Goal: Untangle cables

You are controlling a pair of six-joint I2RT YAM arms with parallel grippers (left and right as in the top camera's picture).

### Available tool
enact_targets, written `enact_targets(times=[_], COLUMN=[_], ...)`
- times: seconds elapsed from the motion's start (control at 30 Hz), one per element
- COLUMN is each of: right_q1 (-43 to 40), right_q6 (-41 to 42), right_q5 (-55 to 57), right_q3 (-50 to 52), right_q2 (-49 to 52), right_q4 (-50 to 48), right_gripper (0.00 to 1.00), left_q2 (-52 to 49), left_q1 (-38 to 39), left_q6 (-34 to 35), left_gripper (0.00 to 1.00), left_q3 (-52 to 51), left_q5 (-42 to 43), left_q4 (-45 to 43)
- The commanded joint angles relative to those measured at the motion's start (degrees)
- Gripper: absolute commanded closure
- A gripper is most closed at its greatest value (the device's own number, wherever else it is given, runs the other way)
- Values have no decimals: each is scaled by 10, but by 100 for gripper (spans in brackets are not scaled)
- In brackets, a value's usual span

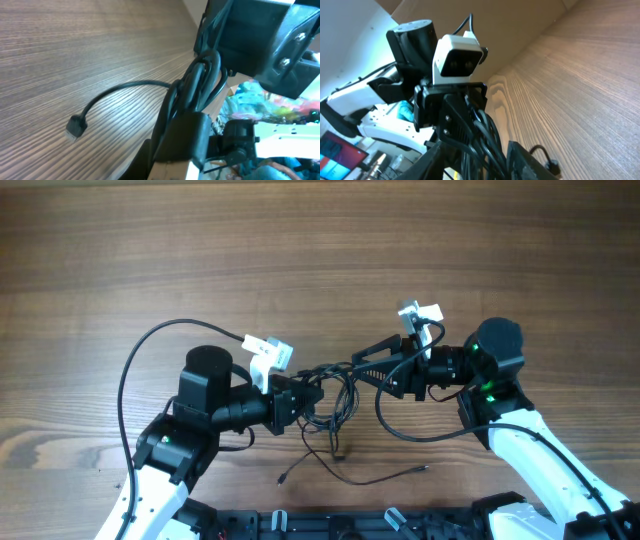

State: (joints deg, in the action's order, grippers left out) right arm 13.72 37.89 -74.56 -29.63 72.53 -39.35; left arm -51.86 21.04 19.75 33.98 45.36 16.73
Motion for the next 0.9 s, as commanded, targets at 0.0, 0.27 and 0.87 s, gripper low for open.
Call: enact_targets(times=[0.0,0.27,0.87], right_q1=[-1,-1,35], right_q6=[-54,-110,-155], right_q5=[5,62,149], right_q3=[-11,-11,-11], right_q2=[-1,-1,-1], right_q4=[18,61,119], right_gripper=[60,62,66], left_q2=[2,2,1], left_q1=[-4,-4,-3], left_q6=[66,80,108], left_gripper=[96,96,96], left_q3=[-1,-1,-1], left_q5=[18,29,51], left_q4=[-24,-24,-46])
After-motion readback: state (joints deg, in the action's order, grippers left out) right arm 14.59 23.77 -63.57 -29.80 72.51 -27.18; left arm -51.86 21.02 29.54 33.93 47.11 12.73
